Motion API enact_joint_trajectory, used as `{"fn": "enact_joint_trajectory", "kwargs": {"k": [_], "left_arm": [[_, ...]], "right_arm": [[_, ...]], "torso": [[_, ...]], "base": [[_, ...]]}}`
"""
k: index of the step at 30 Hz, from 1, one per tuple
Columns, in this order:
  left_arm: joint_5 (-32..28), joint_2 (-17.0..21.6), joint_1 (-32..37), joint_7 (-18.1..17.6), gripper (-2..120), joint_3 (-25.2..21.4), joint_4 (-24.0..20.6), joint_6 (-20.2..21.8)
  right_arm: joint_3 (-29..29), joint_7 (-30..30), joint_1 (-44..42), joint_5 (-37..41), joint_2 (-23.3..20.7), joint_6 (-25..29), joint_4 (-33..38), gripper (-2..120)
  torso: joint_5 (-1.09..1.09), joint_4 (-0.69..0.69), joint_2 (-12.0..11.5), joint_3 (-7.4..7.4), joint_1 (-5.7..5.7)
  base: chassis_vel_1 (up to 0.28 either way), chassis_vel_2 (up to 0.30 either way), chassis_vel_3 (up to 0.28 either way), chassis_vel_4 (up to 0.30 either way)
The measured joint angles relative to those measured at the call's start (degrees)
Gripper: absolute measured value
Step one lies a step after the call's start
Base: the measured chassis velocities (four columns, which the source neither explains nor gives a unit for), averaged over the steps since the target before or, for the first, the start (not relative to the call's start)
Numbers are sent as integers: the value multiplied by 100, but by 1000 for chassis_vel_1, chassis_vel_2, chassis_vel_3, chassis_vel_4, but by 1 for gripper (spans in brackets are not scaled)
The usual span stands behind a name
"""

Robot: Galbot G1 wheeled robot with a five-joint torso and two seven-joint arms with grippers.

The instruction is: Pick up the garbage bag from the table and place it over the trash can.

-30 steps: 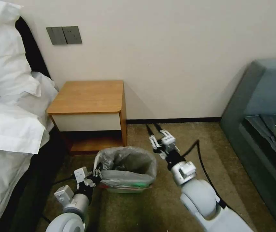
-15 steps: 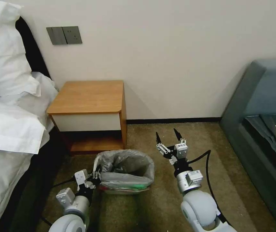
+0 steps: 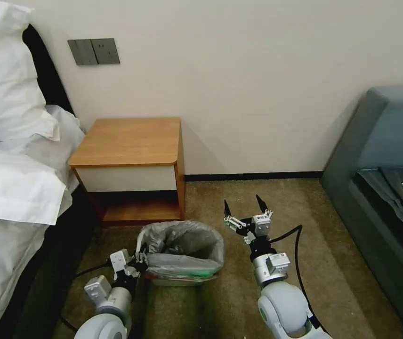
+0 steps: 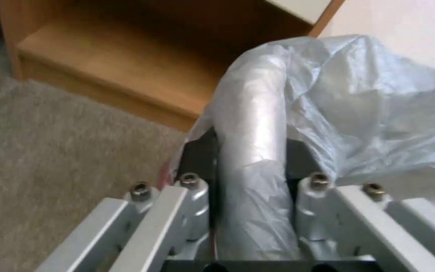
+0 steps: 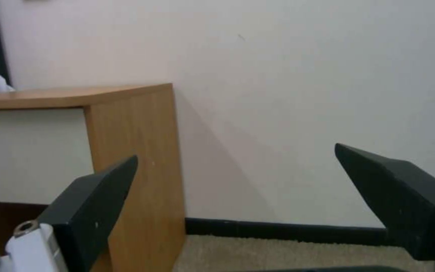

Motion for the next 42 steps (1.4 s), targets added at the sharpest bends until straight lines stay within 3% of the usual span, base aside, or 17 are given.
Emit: {"fn": "enact_joint_trajectory", "kwargs": {"k": [4, 11, 21, 31, 35, 38, 42], "left_arm": [[60, 6, 1, 98, 34, -1, 8, -53], [70, -19, 41, 112, 66, 11, -6, -114], [401, 19, 46, 142, 98, -115, -86, -409], [599, 16, 114, 195, 100, -186, -137, -685], [788, -7, 101, 271, 100, -321, -175, -1101], [857, -15, 109, 273, 100, -340, -195, -1190], [1091, -68, 122, 98, 100, -365, -183, -1316]], "right_arm": [[0, -8, 4, -10, -9, 15, -17, 100], [-1, -29, 8, -36, 0, 32, -21, 100], [7, -48, -30, -69, 22, 57, -5, 100], [-40, -59, -71, -144, 128, 116, -22, 100], [-59, -66, -78, -175, 189, 136, -45, 100], [-68, -68, -81, -187, 202, 150, -64, 100], [-91, -70, -75, -200, 222, 159, -77, 100]], "torso": [[0, 0, 0, 0, 0], [0, 0, 0, 0, 0], [0, -1, 0, 0, 0], [0, -1, 0, 0, 1], [0, 0, 0, 0, 1], [0, -1, 0, 0, 1], [0, -1, 0, 0, 1]], "base": [[0, 0, 0, 0], [0, 0, 0, 0], [0, 0, 0, 0], [0, 0, 0, 0], [0, 0, 0, 0], [0, 0, 0, 0], [0, 0, 0, 0]]}}
